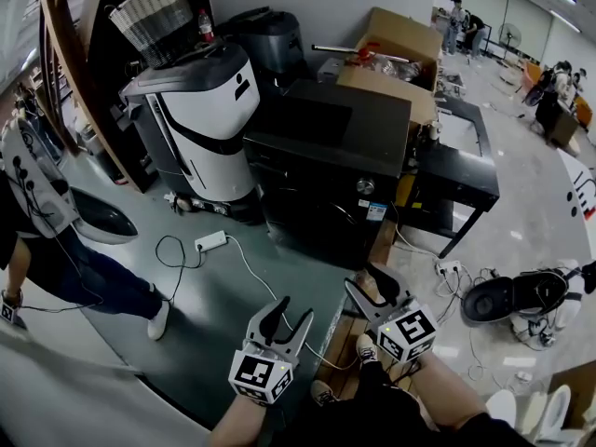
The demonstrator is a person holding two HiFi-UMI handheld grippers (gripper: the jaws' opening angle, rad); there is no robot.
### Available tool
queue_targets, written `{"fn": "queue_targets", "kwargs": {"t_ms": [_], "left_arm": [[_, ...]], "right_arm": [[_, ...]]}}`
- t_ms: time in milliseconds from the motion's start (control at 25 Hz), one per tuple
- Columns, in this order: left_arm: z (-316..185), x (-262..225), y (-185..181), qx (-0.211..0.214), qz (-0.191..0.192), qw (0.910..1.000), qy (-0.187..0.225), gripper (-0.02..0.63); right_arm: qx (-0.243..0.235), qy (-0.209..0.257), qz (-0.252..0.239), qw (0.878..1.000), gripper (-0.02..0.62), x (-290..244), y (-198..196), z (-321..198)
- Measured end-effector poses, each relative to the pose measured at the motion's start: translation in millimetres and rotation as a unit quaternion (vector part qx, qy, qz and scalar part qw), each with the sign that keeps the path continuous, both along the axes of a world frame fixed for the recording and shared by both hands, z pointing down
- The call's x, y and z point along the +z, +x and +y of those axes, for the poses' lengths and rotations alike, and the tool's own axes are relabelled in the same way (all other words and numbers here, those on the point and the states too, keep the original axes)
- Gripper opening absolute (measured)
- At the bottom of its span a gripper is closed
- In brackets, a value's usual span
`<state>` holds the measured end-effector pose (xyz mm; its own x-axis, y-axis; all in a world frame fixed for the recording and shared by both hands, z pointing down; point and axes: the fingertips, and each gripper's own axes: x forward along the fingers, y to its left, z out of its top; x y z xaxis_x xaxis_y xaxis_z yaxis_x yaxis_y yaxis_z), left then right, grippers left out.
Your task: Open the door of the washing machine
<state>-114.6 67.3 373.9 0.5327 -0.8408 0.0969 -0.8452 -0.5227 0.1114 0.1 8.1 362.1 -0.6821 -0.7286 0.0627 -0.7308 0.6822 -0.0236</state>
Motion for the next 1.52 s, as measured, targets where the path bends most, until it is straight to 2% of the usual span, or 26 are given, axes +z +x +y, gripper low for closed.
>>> {"fn": "queue_targets", "kwargs": {"t_ms": [360, 920, 1200, 1520], "left_arm": [[-27, 9, 13, -0.013, 0.005, 0.9999, 0.005, 0.218], [-127, 31, 53, -0.051, 0.003, 0.9986, -0.014, 0.225], [-171, 57, 71, -0.063, -0.008, 0.9975, -0.032, 0.225], [-213, 102, 79, -0.075, -0.02, 0.9948, -0.066, 0.229]], "right_arm": [[-0.012, -0.004, 0.004, 1.0, 0.221, 14, 15, -37], [-0.036, -0.033, 0.008, 0.999, 0.224, 61, 51, -161], [-0.059, -0.055, 0.022, 0.997, 0.224, 107, 58, -216], [-0.085, -0.095, 0.054, 0.99, 0.224, 186, 55, -269]]}}
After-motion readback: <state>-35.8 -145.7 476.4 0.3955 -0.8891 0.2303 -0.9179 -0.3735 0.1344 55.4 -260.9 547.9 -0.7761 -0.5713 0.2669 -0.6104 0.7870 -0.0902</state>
